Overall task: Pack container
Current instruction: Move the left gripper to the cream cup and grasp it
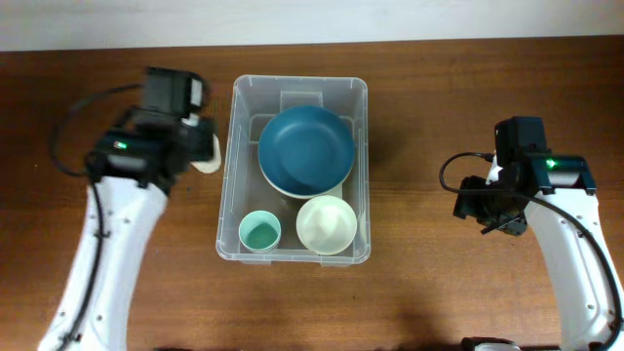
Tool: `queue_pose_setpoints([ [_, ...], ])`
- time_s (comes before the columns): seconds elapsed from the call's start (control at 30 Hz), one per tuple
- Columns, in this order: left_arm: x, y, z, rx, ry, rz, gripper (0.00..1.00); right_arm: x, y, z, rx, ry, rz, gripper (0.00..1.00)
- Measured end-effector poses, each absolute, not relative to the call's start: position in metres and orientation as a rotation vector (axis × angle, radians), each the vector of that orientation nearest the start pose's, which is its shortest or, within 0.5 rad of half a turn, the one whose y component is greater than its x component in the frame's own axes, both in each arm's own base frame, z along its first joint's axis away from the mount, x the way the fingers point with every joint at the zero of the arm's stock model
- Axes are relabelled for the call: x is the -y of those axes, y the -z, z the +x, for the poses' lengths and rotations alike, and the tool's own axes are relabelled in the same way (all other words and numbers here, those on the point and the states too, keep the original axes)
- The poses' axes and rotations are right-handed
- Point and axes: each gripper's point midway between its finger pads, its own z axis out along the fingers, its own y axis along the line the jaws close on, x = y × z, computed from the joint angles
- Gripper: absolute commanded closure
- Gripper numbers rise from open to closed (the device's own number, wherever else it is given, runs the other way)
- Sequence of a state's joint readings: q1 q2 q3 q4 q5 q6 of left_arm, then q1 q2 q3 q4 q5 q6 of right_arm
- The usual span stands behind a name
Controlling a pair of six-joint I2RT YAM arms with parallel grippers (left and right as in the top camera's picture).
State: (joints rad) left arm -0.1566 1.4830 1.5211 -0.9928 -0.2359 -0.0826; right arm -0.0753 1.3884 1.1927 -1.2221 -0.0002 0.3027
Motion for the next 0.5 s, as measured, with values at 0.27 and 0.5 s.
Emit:
queue_pose_setpoints([
  [0.27, -0.035, -0.145, 0.437, -2.679, -0.098, -0.123, 0.37, 0.020, -0.141, 0.261, -2.936, -0.026, 0.561, 0.35],
  [0.5, -0.023, -0.075, 0.455, -2.782, -0.024, -0.051, 0.40, 0.020, -0.141, 0.261, -2.937, -0.026, 0.561, 0.35],
])
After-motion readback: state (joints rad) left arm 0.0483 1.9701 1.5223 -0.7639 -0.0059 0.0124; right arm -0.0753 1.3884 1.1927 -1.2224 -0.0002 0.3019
